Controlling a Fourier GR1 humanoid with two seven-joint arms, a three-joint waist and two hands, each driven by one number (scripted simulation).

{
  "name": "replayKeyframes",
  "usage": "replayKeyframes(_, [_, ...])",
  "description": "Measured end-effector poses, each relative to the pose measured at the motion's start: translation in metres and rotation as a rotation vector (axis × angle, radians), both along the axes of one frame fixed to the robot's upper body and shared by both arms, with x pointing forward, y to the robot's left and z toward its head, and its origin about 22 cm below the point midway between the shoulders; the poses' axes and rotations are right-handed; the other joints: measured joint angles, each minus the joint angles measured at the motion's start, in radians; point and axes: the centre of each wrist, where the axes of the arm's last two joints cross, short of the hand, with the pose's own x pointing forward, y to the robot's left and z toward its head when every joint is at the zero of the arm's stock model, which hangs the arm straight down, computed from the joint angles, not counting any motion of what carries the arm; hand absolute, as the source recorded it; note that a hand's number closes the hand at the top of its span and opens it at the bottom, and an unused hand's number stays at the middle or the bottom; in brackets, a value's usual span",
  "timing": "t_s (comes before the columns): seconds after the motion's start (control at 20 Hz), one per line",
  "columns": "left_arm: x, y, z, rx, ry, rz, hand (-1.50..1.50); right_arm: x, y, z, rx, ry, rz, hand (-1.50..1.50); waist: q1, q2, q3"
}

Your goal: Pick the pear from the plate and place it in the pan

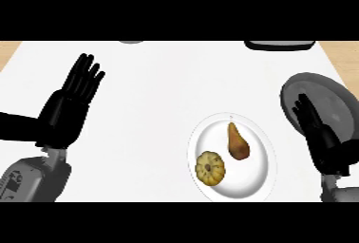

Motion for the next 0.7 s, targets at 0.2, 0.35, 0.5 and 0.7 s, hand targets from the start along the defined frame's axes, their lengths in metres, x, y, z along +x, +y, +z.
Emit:
replayKeyframes(0.2, [0.001,0.005,-0.008,0.028,0.025,0.037,0.0,0.029,0.018,0.026,0.1,-0.035,0.177,1.5,0.045,0.018,0.02])
replayKeyframes(0.35, [0.001,0.015,-0.016,0.073,0.078,0.084,0.0,0.052,0.032,0.052,0.123,-0.043,0.368,1.5,0.092,0.031,0.026])
replayKeyframes(0.5, [0.0,0.023,-0.026,0.096,0.138,0.127,0.0,0.072,0.005,0.072,0.009,-0.054,0.453,1.5,0.08,0.032,0.029])
replayKeyframes(0.7, [-0.005,0.033,-0.036,0.103,0.182,0.166,0.0,0.079,-0.038,0.082,-0.121,-0.058,0.554,-1.5,0.06,0.028,0.03])
